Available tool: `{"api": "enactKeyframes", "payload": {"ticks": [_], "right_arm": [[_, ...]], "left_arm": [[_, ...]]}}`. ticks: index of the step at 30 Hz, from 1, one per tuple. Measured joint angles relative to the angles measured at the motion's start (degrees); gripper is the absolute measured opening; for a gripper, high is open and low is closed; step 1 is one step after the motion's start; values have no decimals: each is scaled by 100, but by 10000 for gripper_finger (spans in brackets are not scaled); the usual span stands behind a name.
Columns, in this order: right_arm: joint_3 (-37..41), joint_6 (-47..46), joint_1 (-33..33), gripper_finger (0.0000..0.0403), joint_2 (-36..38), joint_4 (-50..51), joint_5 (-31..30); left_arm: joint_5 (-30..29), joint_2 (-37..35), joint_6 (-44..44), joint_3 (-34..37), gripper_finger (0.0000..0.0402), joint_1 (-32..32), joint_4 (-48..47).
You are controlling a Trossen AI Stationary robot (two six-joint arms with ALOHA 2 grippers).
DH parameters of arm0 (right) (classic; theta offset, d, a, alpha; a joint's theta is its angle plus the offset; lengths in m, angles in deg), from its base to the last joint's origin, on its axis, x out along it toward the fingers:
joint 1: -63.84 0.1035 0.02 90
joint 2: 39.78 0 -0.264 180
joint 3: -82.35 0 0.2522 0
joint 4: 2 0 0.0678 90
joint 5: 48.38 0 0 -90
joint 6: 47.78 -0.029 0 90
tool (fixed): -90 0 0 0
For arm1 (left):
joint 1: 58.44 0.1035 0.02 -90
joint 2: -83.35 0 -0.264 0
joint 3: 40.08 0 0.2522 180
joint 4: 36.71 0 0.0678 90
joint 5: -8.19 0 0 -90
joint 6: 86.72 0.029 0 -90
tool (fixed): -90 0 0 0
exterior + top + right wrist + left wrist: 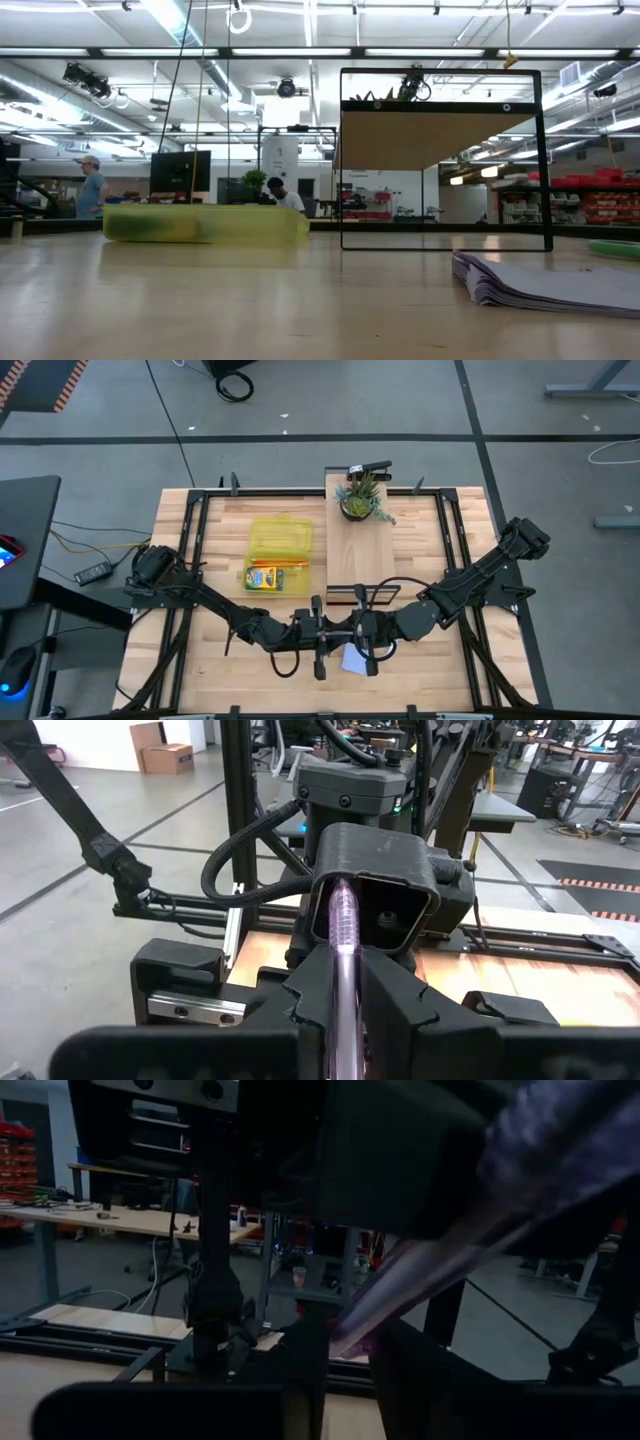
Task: Pack school essentials
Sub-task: Put the pen into the supply box
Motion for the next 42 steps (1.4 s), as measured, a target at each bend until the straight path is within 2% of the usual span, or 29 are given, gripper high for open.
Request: {"api": "enactKeyframes", "payload": {"ticks": [4,12,22,31,36,42], "right_arm": [[0,2,0,52,0,0,-7],[-32,-92,-7,71,7,-114,-64],[-25,-80,-4,129,31,-3,-72],[-11,387,-7,145,575,220,-207],[-11,537,-7,145,1154,759,-534],[-7,575,-4,145,1765,1347,-737]], "left_arm": [[-3,0,-7,0,53,0,5],[0,35,-146,10,54,13,-57],[8,25,-172,13,50,6,15],[7,-43,-172,5,45,-11,-109],[9,-417,-167,4,49,-12,-1025],[14,-1249,-337,-2,47,145,-2985]]}}
